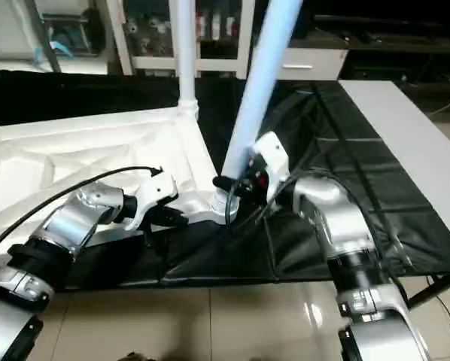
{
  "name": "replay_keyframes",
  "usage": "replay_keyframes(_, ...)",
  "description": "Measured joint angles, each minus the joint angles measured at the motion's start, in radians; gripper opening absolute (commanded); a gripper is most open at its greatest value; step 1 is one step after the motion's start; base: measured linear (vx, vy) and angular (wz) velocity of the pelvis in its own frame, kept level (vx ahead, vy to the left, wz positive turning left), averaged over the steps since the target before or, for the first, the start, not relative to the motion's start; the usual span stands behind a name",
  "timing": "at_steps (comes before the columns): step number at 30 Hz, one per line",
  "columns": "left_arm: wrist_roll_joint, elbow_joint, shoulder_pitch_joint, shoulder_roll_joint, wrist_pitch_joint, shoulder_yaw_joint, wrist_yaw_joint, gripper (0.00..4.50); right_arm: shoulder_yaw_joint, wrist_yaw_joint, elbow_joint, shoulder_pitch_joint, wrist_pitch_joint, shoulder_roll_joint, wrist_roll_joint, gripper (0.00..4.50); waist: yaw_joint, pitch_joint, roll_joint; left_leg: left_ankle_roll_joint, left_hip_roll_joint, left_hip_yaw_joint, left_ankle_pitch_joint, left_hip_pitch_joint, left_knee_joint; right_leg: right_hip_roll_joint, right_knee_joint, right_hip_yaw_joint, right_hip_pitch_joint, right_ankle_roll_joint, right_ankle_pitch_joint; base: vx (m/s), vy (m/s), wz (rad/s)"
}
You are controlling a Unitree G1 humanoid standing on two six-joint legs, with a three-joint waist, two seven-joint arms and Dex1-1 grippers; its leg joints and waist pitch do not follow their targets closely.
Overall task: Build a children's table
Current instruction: Insert table leg to table base
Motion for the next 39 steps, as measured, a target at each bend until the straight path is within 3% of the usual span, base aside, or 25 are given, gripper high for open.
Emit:
replay_keyframes(12,-0.001,0.01,0.0,0.01,0.01,0.003,0.002,0.0,0.029,0.012,0.125,-0.075,-0.035,0.028,-0.025,1.84,-0.013,-0.006,-0.009,0.0,0.0,0.0,0.0,0.002,0.0,0.0,0.0,0.0,0.001,-0.001,0.001,0.0,0.0,0.0)
replay_keyframes(21,0.002,0.012,0.001,0.01,0.014,0.0,0.0,0.0,0.067,0.049,0.136,-0.076,-0.086,0.017,-0.057,1.84,-0.016,-0.011,-0.016,0.0,0.0,-0.001,0.0,0.003,0.0,0.0,-0.001,-0.001,0.003,-0.001,0.001,0.0,0.0,0.0)
replay_keyframes(39,0.003,0.021,0.006,0.004,0.013,0.001,0.015,0.0,0.043,0.009,0.19,-0.045,-0.205,0.056,-0.056,1.84,-0.025,-0.013,-0.02,0.0,0.0,-0.002,0.0,0.011,0.0,0.0,-0.004,-0.001,0.009,0.006,-0.004,0.0,0.0,0.0)
